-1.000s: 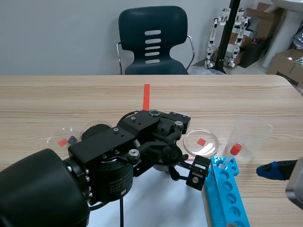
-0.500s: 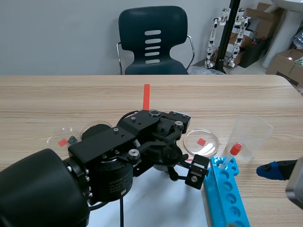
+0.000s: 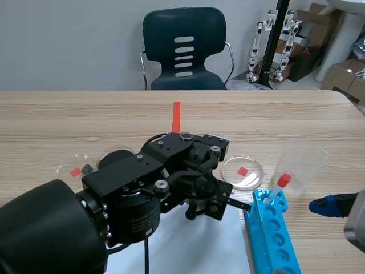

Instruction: Pick up the right mineral with the left hand

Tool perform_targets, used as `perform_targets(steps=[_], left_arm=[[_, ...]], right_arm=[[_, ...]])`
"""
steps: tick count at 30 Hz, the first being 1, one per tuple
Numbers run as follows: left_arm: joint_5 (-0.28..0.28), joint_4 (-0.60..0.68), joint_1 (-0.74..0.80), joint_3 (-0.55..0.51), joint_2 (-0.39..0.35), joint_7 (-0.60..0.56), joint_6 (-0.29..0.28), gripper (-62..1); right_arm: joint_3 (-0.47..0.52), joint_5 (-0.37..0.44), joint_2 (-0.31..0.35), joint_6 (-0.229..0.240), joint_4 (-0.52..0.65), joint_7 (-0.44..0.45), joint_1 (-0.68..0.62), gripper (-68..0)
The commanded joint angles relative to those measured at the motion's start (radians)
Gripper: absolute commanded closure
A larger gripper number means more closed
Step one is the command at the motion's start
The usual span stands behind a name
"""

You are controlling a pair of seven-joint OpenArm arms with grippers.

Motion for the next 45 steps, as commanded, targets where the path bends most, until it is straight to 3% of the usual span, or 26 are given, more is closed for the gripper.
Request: perform_targets(steps=[1,4,15,21,26,32,39,45], left_arm=[[0.001,0.019,-0.016,0.0,0.034,0.002,-0.002,-20.0],[0.001,0.019,-0.016,0.0,0.034,0.013,-0.002,-15.8],[0.008,0.031,-0.016,0.0,0.034,0.017,-0.002,-15.6],[0.008,0.121,-0.011,-0.01,0.024,0.016,-0.003,-15.6],[0.008,0.243,0.027,-0.045,-0.037,-0.016,-0.003,-15.6],[0.013,0.377,0.121,-0.101,-0.133,-0.154,-0.003,-15.6],[-0.006,0.581,0.277,-0.229,-0.294,-0.288,-0.005,-15.6],[-0.046,0.796,0.463,-0.357,-0.445,-0.429,-0.146,-15.6]], right_arm=[[0.002,0.008,0.011,-0.001,0.016,0.008,0.006,-54.7],[0.002,0.008,0.011,-0.001,0.016,0.008,0.006,-54.7],[0.002,0.008,0.011,-0.001,0.016,0.008,0.006,-54.7],[0.002,0.008,0.011,-0.001,0.016,0.008,0.006,-54.7],[0.002,0.008,0.011,-0.001,0.016,0.008,0.006,-54.7],[0.002,0.008,0.011,-0.001,0.016,0.008,0.006,-54.7],[0.002,0.008,0.011,-0.001,0.016,0.008,0.006,-54.7],[0.002,0.008,0.011,-0.001,0.016,0.008,0.006,-54.7]])
